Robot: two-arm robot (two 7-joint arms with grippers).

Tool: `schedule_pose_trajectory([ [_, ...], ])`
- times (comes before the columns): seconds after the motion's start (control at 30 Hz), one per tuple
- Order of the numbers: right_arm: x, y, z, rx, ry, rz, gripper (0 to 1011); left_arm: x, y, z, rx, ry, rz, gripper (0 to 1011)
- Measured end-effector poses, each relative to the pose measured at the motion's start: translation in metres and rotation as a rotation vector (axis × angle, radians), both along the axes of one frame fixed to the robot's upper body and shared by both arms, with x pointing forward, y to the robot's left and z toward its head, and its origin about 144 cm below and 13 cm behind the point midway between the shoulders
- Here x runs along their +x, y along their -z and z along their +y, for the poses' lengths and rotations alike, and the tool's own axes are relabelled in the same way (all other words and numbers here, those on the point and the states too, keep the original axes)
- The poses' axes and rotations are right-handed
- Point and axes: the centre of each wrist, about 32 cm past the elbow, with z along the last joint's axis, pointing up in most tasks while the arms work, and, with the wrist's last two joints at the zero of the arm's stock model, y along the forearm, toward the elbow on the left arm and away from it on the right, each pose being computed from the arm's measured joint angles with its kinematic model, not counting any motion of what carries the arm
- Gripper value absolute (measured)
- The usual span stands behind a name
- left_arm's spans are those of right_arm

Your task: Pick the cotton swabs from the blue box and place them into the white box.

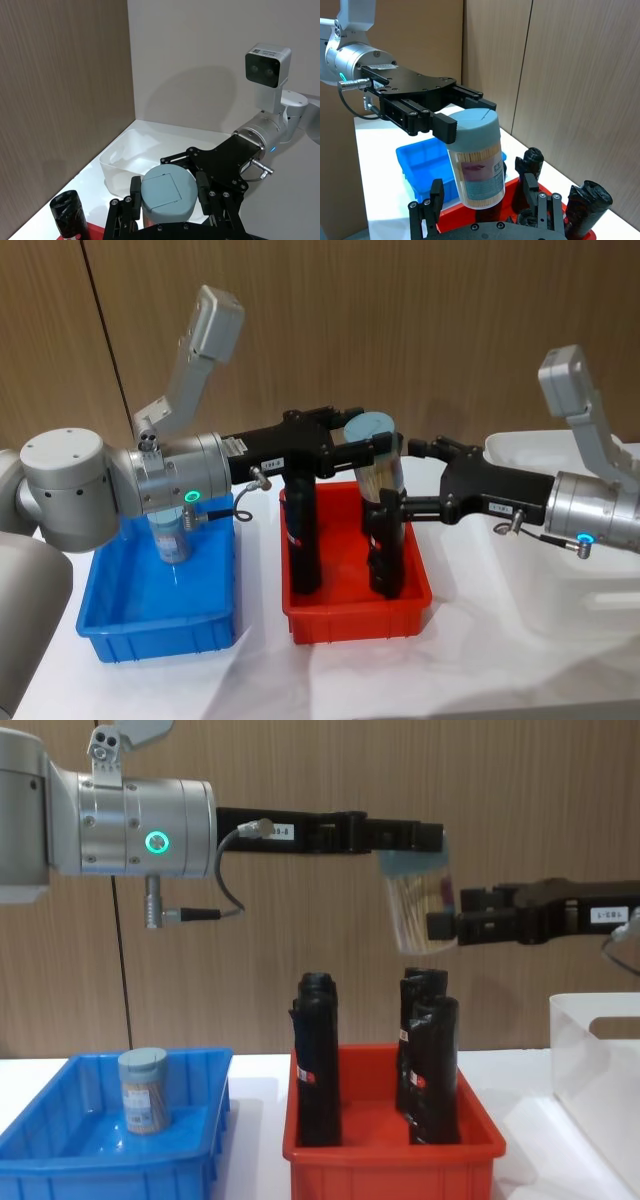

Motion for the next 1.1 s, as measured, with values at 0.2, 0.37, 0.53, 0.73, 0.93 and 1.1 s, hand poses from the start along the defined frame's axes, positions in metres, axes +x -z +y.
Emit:
schedule_pose_trajectory([
  [0.2,0.000,0.001,0.002,-0.003,-0.006,0.002,1002,0.000,0.000,0.000,0.000,0.000,0.000,660],
  [0.37,0.000,0.002,0.004,-0.004,-0.010,0.001,1002,0.000,0.000,0.000,0.000,0.000,0.000,660],
  [0.53,0.001,0.002,0.005,-0.004,-0.011,0.000,1002,0.000,0.000,0.000,0.000,0.000,0.000,660],
  [0.73,0.002,0.003,0.008,-0.004,-0.013,-0.004,1002,0.000,0.000,0.000,0.000,0.000,0.000,660],
  [0.93,0.002,0.004,0.009,-0.003,-0.012,-0.006,1002,0.000,0.000,0.000,0.000,0.000,0.000,660],
  [1.1,0.003,0.004,0.011,-0.002,-0.009,-0.007,1002,0.000,0.000,0.000,0.000,0.000,0.000,660],
])
